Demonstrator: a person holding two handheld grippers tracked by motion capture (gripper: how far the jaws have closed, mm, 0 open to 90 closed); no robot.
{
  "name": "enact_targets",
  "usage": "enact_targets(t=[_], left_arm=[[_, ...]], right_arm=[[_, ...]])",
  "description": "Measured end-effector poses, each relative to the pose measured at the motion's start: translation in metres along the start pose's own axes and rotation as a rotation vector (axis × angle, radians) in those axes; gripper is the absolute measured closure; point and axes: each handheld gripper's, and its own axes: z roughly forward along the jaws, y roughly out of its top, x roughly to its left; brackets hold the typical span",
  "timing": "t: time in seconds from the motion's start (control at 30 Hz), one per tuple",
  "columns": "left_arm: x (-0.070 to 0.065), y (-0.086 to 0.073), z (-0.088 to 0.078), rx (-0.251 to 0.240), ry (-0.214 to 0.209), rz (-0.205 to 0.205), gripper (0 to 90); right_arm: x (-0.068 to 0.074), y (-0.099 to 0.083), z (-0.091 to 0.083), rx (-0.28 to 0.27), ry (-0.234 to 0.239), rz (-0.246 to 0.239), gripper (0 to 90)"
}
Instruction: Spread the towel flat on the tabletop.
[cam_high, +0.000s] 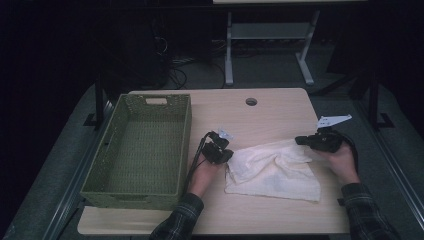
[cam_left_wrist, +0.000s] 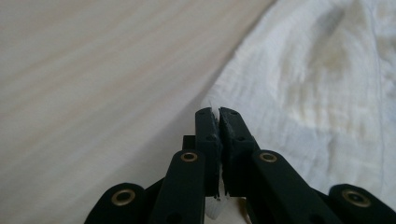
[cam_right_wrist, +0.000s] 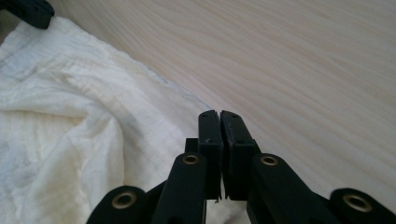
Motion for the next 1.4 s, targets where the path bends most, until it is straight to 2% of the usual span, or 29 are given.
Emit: enact_targets(t=[0.03, 0.13, 0.17, 0.2, 0.23, 0.27, 0.3, 0.4, 0.5, 0.67, 0.7, 0.87, 0.93, 0.97, 1.0, 1.07, 1.2, 1.3, 1.37, 1.4], left_arm=[[0.004, 0.006, -0.002, -0.025, 0.023, -0.005, 86.1], [0.009, 0.013, -0.003, -0.039, 0.042, -0.013, 86.1], [0.015, 0.021, -0.002, -0.055, 0.063, -0.018, 86.1], [0.015, 0.021, -0.002, -0.055, 0.063, -0.018, 86.1], [0.022, 0.027, -0.001, -0.073, 0.084, -0.023, 86.0], [0.022, 0.027, -0.001, -0.073, 0.084, -0.023, 86.1], [0.028, 0.034, 0.001, -0.089, 0.111, -0.033, 86.1], [0.035, 0.040, 0.002, -0.105, 0.134, -0.037, 86.0], [0.046, 0.049, 0.011, -0.129, 0.162, -0.043, 85.9], [0.056, 0.055, 0.024, -0.129, 0.175, -0.037, 85.7], [0.061, 0.057, 0.031, -0.140, 0.178, -0.035, 85.5], [0.068, 0.059, 0.044, -0.144, 0.165, -0.039, 84.0], [0.071, 0.060, 0.048, -0.143, 0.168, -0.045, 75.6], [0.074, 0.059, 0.050, -0.138, 0.186, -0.049, 72.4], [0.074, 0.059, 0.050, -0.138, 0.186, -0.049, 69.6], [0.077, 0.058, 0.048, -0.142, 0.188, -0.065, 66.6], [0.083, 0.055, 0.049, -0.121, 0.191, -0.091, 59.9], [0.084, 0.053, 0.055, -0.098, 0.193, -0.092, 57.3], [0.084, 0.052, 0.057, -0.093, 0.192, -0.092, 56.8], [0.085, 0.052, 0.059, -0.091, 0.192, -0.092, 56.1]], right_arm=[[-0.001, 0.003, -0.001, -0.009, 0.000, -0.001, 87.0], [-0.004, 0.007, -0.003, -0.033, 0.000, 0.007, 87.0], [-0.005, 0.009, -0.003, -0.043, -0.003, 0.007, 87.0], [-0.005, 0.009, -0.003, -0.043, -0.003, 0.007, 87.0], [-0.009, 0.016, -0.004, -0.046, -0.009, 0.008, 87.0], [-0.009, 0.016, -0.004, -0.046, -0.009, 0.008, 87.0], [-0.013, 0.022, -0.004, -0.050, -0.015, 0.007, 87.0], [-0.019, 0.029, -0.003, -0.056, -0.020, 0.006, 87.0], [-0.028, 0.040, 0.003, -0.052, -0.033, 0.017, 87.0], [-0.035, 0.044, 0.012, -0.038, -0.059, 0.029, 87.0], [-0.038, 0.042, 0.014, -0.036, -0.068, 0.044, 87.0], [-0.042, 0.039, 0.018, -0.010, -0.088, 0.057, 87.0], [-0.044, 0.039, 0.020, -0.002, -0.094, 0.057, 84.6], [-0.047, 0.038, 0.020, -0.012, -0.102, 0.060, 76.8], [-0.047, 0.038, 0.020, -0.012, -0.102, 0.060, 76.8], [-0.049, 0.037, 0.017, -0.028, -0.107, 0.074, 69.9], [-0.058, 0.033, 0.013, -0.024, -0.126, 0.093, 66.9], [-0.064, 0.024, 0.017, -0.004, -0.139, 0.128, 65.1], [-0.065, 0.022, 0.017, -0.003, -0.142, 0.125, 65.0], [-0.067, 0.017, 0.020, 0.005, -0.137, 0.149, 65.0]])
